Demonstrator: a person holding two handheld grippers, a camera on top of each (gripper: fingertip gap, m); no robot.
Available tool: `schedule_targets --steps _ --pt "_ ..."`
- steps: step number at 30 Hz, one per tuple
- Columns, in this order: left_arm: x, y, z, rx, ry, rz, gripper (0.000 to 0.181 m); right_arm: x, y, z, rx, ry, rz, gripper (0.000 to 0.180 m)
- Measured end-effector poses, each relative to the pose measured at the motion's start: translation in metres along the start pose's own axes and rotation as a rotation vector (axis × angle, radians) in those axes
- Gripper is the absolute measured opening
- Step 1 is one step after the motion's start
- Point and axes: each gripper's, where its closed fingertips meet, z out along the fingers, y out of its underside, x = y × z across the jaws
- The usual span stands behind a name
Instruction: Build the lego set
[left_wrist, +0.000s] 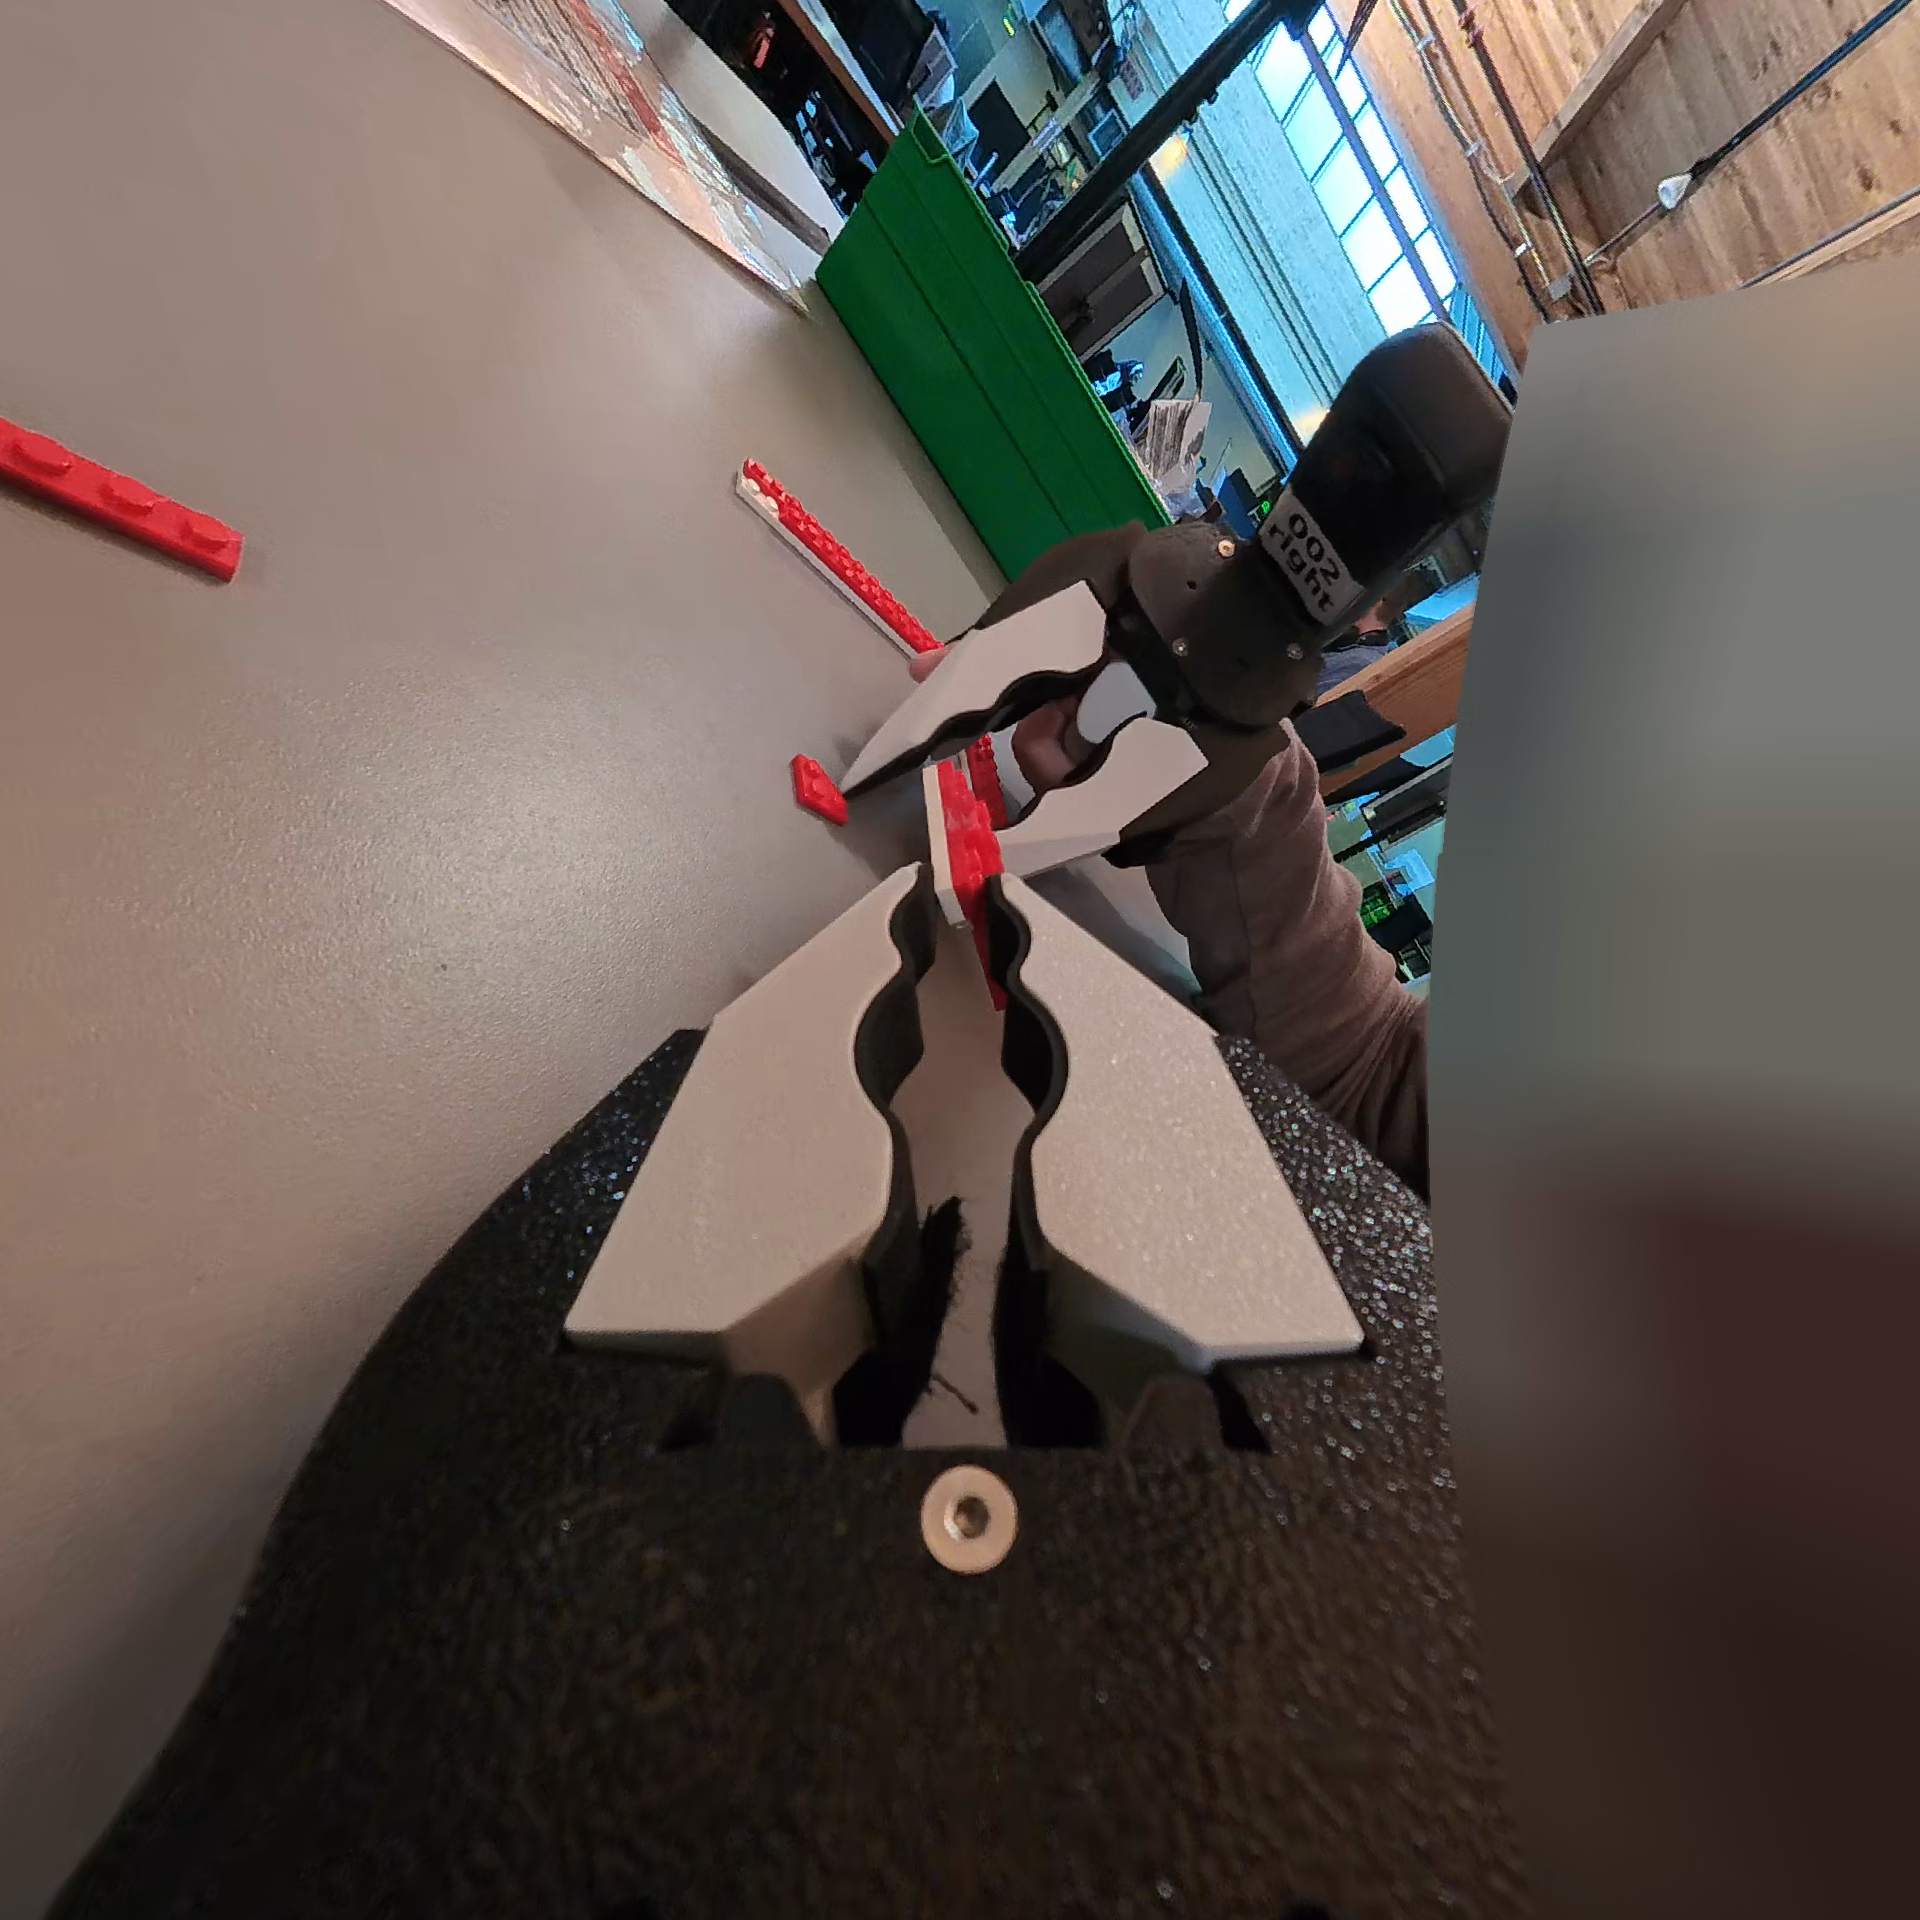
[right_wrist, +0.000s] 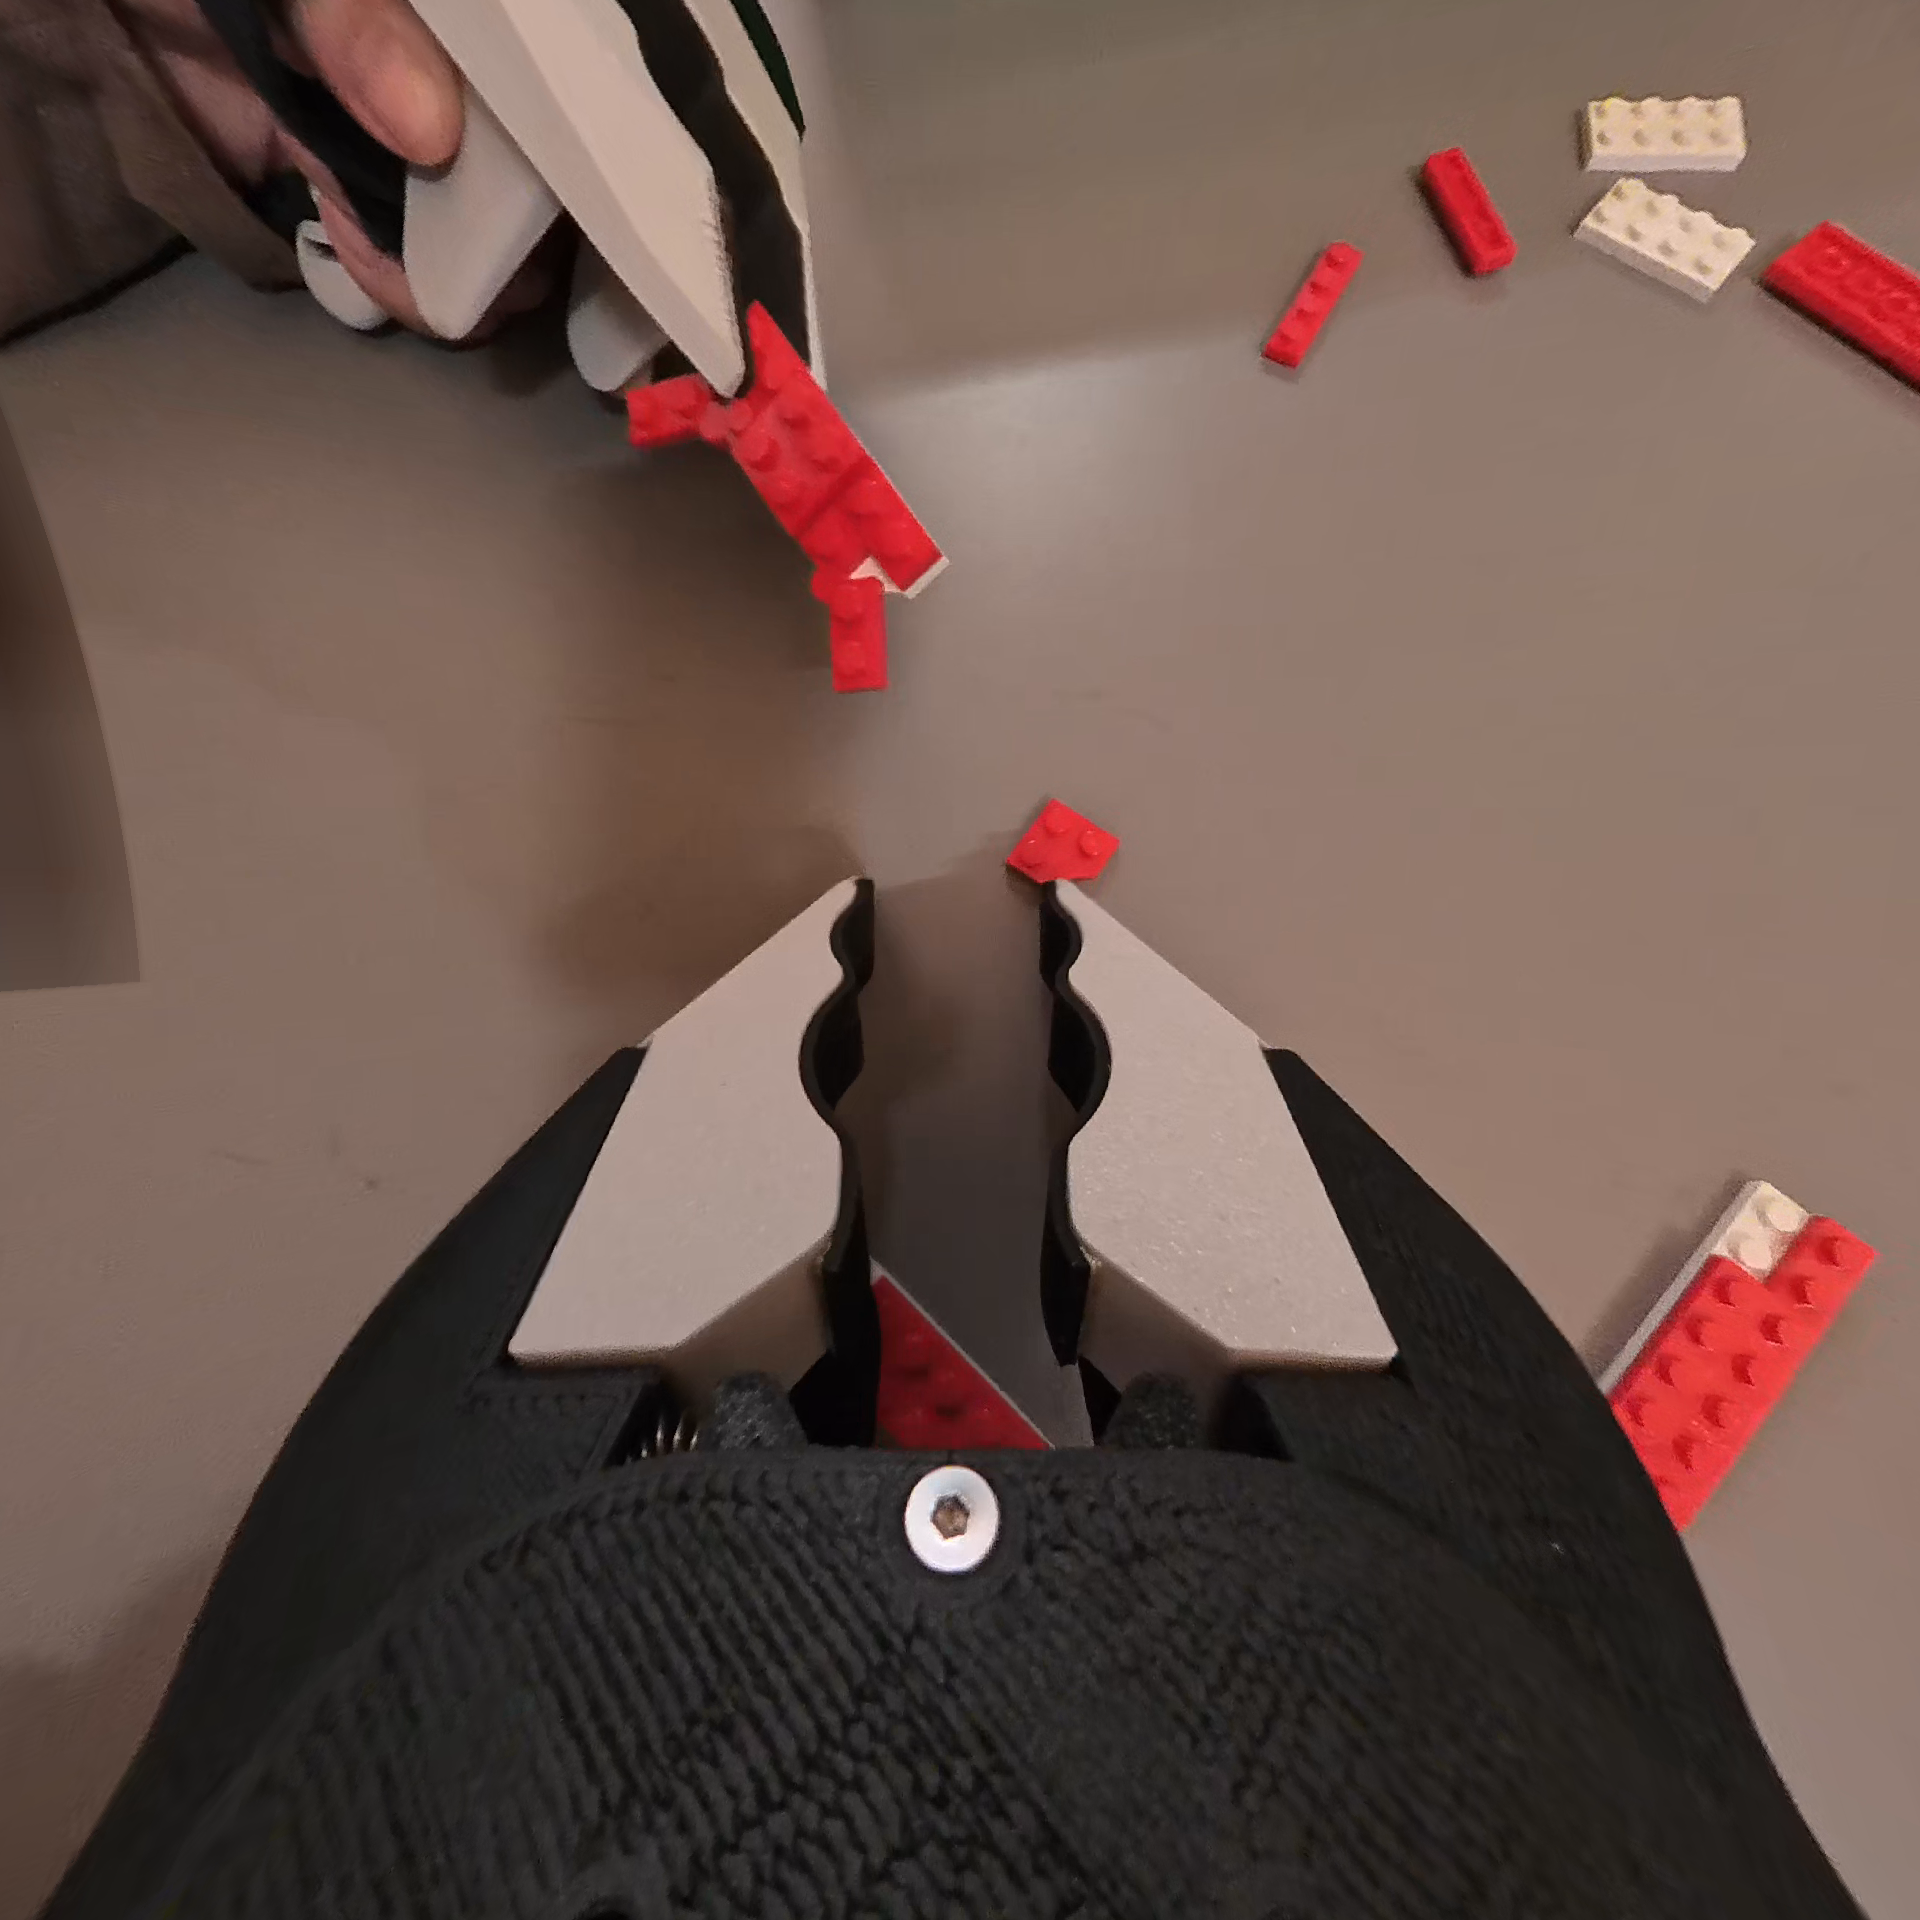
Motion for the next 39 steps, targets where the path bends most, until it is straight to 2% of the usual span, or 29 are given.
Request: schedule_targets --steps 6,10,20,29,31,35,39 --pt "0.000 0.000 0.000 -0.003 -0.001 0.001 0.007 0.019 -0.010 -0.003 0.044 0.099 -0.056 0.033" --pt "0.000 0.001 0.000 -0.003 0.000 0.001 0.007 0.019 -0.008 0.004 0.028 0.061 -0.068 0.034" --pt "0.000 0.001 0.000 -0.005 0.002 0.001 0.007 0.019 -0.007 0.006 0.036 0.084 -0.068 0.020" --pt "0.000 0.001 0.000 -0.005 0.001 -0.001 0.007 0.023 -0.005 0.004 0.018 0.236 0.134 0.017" --pt "0.000 0.001 0.000 -0.006 0.002 0.000 0.007 0.023 -0.005 0.005 0.020 0.272 0.170 0.020" --pt "0.000 0.001 0.000 -0.007 0.004 0.000 0.007 0.012 -0.005 0.006 0.006 0.231 0.119 0.038" --pt "0.000 0.001 0.000 -0.010 0.004 0.001 0.007 0.005 -0.010 0.004 0.027 0.141 -0.010 0.038"
